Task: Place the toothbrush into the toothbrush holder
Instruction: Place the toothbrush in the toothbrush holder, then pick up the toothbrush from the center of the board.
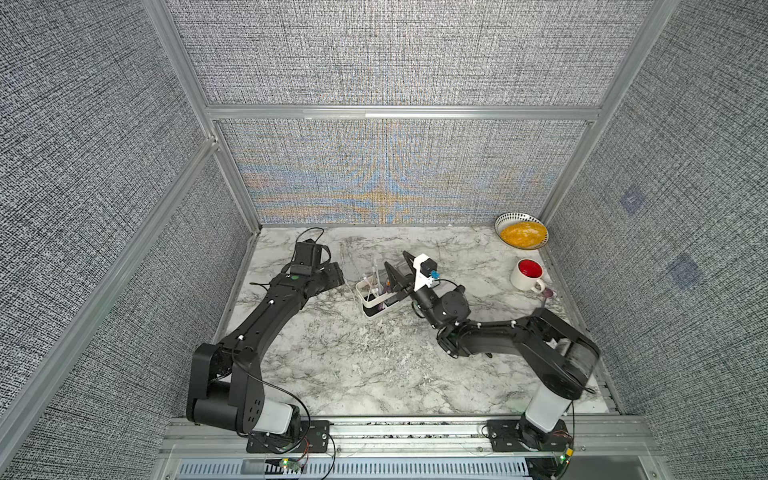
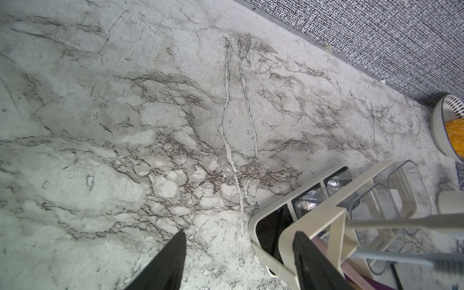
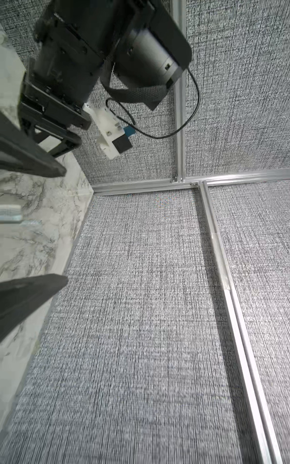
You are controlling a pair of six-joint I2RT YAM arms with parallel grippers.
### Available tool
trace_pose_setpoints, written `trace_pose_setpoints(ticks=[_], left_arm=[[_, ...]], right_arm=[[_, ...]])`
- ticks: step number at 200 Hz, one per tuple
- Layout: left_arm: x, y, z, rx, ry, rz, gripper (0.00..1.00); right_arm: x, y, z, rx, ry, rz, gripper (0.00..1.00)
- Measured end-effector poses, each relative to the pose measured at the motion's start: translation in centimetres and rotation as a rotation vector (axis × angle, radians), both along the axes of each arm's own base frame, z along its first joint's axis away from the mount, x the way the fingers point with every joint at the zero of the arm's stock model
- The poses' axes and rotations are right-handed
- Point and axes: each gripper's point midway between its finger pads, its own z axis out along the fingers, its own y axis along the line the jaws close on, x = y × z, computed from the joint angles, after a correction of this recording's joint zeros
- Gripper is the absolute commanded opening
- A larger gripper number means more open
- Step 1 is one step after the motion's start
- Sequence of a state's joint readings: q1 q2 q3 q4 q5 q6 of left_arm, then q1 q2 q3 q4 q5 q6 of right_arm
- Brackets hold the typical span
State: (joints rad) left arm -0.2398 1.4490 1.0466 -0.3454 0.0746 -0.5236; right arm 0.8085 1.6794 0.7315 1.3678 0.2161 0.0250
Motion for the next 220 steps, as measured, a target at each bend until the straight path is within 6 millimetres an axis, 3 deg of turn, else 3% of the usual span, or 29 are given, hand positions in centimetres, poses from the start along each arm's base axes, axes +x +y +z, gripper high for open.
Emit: trace_pose_setpoints(ticks=[37, 50, 73, 99, 122, 170, 220], left_arm=[[0.0, -0.1, 0.1, -0.003, -0.001, -0.003, 0.7], [0.0, -0.1, 0.1, -0.006, -0.003, -0.005, 0.7], [-0.1, -0.2, 0.0, -0.012, 0.0, -0.008, 0.7], [-0.1, -0.5, 0.0, -0.028, 0.004, -0.015, 0.7], [-0.2, -0.7, -0.1, -0.032, 0.009, -0.018, 0.7], [-0.3, -0.9, 0.0, -0.042, 0.01, -0.021, 0.7], [-0.4, -0.9, 0.0, -0.042, 0.009, -0.021, 0.7]], right_arm=[[-0.3, -5.7, 0.7, -0.034, 0.116, -0.128, 0.67], [0.2, -7.6, 0.0, -0.058, 0.191, -0.168, 0.69], [1.7, -11.4, -3.9, -0.139, 0.385, -0.254, 0.69], [1.6, -15.2, -10.5, -0.231, 0.649, -0.325, 0.69], [-0.4, -16.6, -14.8, -0.27, 0.819, -0.325, 0.69], [-2.6, -18.5, -20.8, -0.311, 1.065, -0.372, 0.68], [-4.4, -20.1, -23.7, -0.305, 1.198, -0.415, 0.65]])
